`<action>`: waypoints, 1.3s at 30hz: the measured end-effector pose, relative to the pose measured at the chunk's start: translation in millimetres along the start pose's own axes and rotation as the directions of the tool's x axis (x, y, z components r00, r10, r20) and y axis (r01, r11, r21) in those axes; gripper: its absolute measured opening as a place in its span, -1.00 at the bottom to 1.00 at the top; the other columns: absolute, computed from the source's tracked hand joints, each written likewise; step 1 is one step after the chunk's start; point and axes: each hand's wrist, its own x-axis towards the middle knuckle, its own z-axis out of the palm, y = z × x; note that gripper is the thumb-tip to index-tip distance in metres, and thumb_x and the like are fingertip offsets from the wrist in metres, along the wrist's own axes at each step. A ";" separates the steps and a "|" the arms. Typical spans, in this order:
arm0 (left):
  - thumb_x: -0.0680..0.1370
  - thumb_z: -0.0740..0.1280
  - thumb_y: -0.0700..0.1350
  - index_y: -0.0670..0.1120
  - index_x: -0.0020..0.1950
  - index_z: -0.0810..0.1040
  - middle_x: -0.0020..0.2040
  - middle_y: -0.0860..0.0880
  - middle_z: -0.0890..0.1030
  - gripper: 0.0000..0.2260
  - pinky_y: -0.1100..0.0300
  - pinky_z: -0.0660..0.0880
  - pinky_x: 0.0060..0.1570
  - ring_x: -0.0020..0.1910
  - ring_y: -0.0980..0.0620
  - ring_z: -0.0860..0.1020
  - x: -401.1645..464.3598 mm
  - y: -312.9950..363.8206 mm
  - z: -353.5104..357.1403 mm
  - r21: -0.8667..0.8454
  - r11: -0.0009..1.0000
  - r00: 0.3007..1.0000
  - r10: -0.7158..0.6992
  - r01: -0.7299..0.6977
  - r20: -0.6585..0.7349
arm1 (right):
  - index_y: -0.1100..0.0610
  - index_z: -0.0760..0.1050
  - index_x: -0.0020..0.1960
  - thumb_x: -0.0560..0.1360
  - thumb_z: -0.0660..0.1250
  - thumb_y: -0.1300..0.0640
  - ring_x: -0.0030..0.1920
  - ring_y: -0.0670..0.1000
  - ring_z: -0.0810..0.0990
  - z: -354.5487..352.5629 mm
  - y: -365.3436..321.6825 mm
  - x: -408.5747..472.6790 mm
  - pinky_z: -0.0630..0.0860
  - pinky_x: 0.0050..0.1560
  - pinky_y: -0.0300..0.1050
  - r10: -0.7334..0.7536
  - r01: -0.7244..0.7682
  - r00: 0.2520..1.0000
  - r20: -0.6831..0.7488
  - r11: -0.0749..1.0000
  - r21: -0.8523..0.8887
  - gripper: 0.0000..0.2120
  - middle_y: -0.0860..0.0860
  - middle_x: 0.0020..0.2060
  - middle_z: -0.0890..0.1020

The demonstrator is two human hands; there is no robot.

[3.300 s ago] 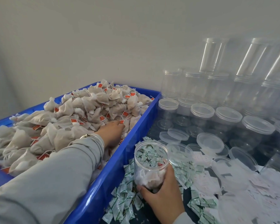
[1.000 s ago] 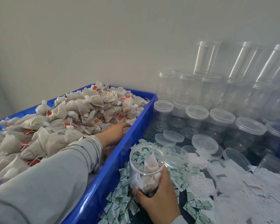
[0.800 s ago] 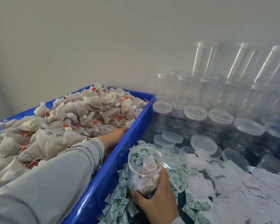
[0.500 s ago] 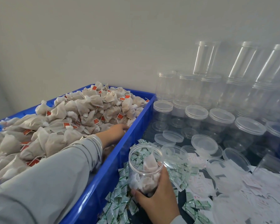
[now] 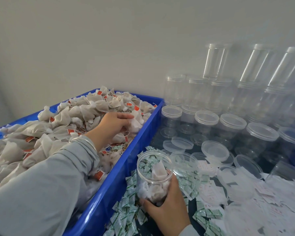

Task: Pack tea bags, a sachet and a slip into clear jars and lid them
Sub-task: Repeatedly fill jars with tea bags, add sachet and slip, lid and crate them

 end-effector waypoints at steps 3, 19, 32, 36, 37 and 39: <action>0.49 0.29 -0.42 -0.15 -0.15 0.63 -0.20 -0.09 0.64 -0.79 0.21 0.62 -0.25 -0.29 0.04 0.61 -7.2 13.2 -1.5 -0.169 0.985 0.996 -0.006 0.021 0.087 | -0.30 0.02 0.40 0.12 0.51 -0.25 0.25 -0.17 0.47 -0.1 0.3 -0.2 0.51 0.20 -0.02 -0.004 0.004 1.000 0.011 1.000 -0.001 0.00 -0.27 0.27 0.44; 0.31 0.23 -0.35 -0.06 -0.30 0.66 -0.34 -0.03 0.60 -0.72 0.27 0.43 -0.44 -0.42 0.07 0.55 -44.4 39.1 14.4 -0.284 0.954 0.681 0.144 0.099 0.718 | -0.42 0.09 0.24 0.12 0.49 -0.20 0.15 -0.32 0.46 -2.9 -4.5 1.3 0.48 0.13 -0.29 -0.013 0.012 1.000 -0.016 0.999 -0.042 -0.17 -0.37 0.14 0.47; 0.37 0.30 -0.29 -0.10 -0.08 0.64 -0.12 -0.04 0.67 -0.79 0.21 0.57 -0.05 -0.06 0.04 0.63 -45.8 29.4 20.9 -0.138 0.990 0.648 0.105 0.000 0.754 | -0.36 0.27 0.23 0.07 0.58 -0.09 0.12 -0.29 0.52 -1.8 -3.7 1.0 0.46 0.08 -0.39 -0.059 0.067 0.996 -0.073 0.992 0.110 -0.17 -0.31 0.11 0.55; 0.35 0.38 -0.18 -0.03 0.12 0.52 0.11 0.02 0.60 -0.66 0.25 0.50 0.11 0.15 0.08 0.55 -52.5 28.3 28.8 -0.125 0.991 0.677 0.123 -0.046 0.725 | -0.13 0.38 0.22 0.15 0.60 0.06 0.08 -0.29 0.55 -9.4 -7.9 -2.6 0.45 0.00 -0.48 -0.072 0.132 0.966 -0.249 0.964 0.231 -0.29 -0.24 0.06 0.60; 0.32 0.44 -0.11 0.03 0.16 0.49 0.19 0.05 0.55 -0.58 0.24 0.47 0.15 0.22 0.11 0.51 -54.5 28.3 30.5 -0.098 0.992 0.676 0.123 -0.075 0.727 | -0.14 0.36 0.23 0.16 0.56 -0.03 0.09 -0.30 0.54 -11.3 -11.3 -3.8 0.42 0.00 -0.52 -0.083 0.158 0.951 -0.299 0.959 0.235 -0.30 -0.23 0.08 0.58; 0.17 0.56 0.12 0.17 0.23 0.40 0.32 0.11 0.45 -0.32 0.19 0.39 0.28 0.34 0.14 0.40 -59.4 26.5 34.2 0.000 0.991 0.646 0.087 -0.133 0.758 | -0.09 0.32 0.26 0.17 0.43 -0.15 0.08 -0.35 0.53 -13.8 -17.8 -4.7 0.39 -0.02 -0.55 -0.108 0.220 0.918 -0.383 0.940 0.261 -0.31 -0.17 0.12 0.54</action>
